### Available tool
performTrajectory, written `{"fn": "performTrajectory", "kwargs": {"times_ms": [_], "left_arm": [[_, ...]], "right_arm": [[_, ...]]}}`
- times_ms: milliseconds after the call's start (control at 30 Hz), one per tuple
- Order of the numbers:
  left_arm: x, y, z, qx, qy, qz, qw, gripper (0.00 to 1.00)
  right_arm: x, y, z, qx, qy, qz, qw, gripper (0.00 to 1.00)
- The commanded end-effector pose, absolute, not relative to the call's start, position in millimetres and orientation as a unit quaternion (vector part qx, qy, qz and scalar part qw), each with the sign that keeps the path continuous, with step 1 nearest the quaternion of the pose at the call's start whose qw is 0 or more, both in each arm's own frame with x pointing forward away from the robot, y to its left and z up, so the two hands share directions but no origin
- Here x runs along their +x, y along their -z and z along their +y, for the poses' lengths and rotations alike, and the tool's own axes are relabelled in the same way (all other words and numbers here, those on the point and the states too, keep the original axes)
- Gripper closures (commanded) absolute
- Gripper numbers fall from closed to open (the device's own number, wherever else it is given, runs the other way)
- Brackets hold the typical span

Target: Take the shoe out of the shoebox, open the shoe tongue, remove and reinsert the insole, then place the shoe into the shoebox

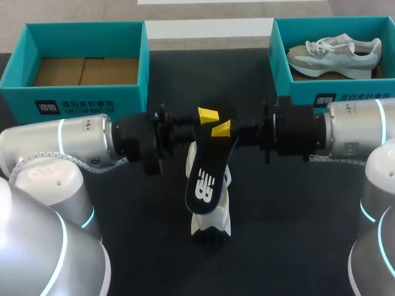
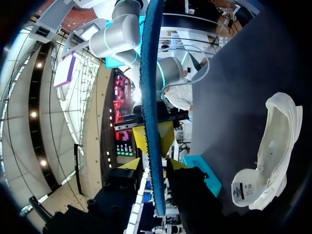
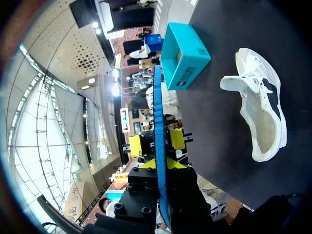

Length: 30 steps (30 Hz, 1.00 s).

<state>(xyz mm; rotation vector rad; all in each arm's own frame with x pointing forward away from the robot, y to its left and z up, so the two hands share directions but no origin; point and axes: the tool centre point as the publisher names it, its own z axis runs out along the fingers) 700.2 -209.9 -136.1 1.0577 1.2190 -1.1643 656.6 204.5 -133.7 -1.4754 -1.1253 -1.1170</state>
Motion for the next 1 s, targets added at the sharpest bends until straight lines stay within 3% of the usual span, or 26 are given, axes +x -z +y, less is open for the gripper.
{"fn": "performTrajectory", "kwargs": {"times_ms": [33,333,367,533,567,600,800,1000], "left_arm": [[696,139,-213,0.445,0.489,0.517,0.544,0.73],[696,141,-214,0.44,0.49,0.522,0.542,0.92],[696,142,-214,0.439,0.489,0.523,0.542,1.0],[696,144,-211,0.436,0.488,0.532,0.538,1.0],[696,145,-210,0.434,0.488,0.535,0.536,1.0],[696,145,-208,0.431,0.489,0.538,0.534,1.0],[693,148,-192,0.42,0.492,0.555,0.522,1.0],[678,148,-178,0.382,0.54,0.593,0.46,1.0]], "right_arm": [[658,135,211,-0.603,0.455,-0.459,0.467,1.0],[657,134,212,-0.603,0.455,-0.459,0.467,1.0],[657,134,212,-0.603,0.455,-0.459,0.467,1.0],[654,135,208,-0.602,0.461,-0.456,0.465,1.0],[652,135,205,-0.604,0.464,-0.454,0.463,0.45],[651,135,202,-0.605,0.466,-0.451,0.462,0.0],[642,130,176,-0.609,0.482,-0.447,0.444,0.0],[646,120,159,-0.561,0.525,-0.501,0.398,0.0]]}}
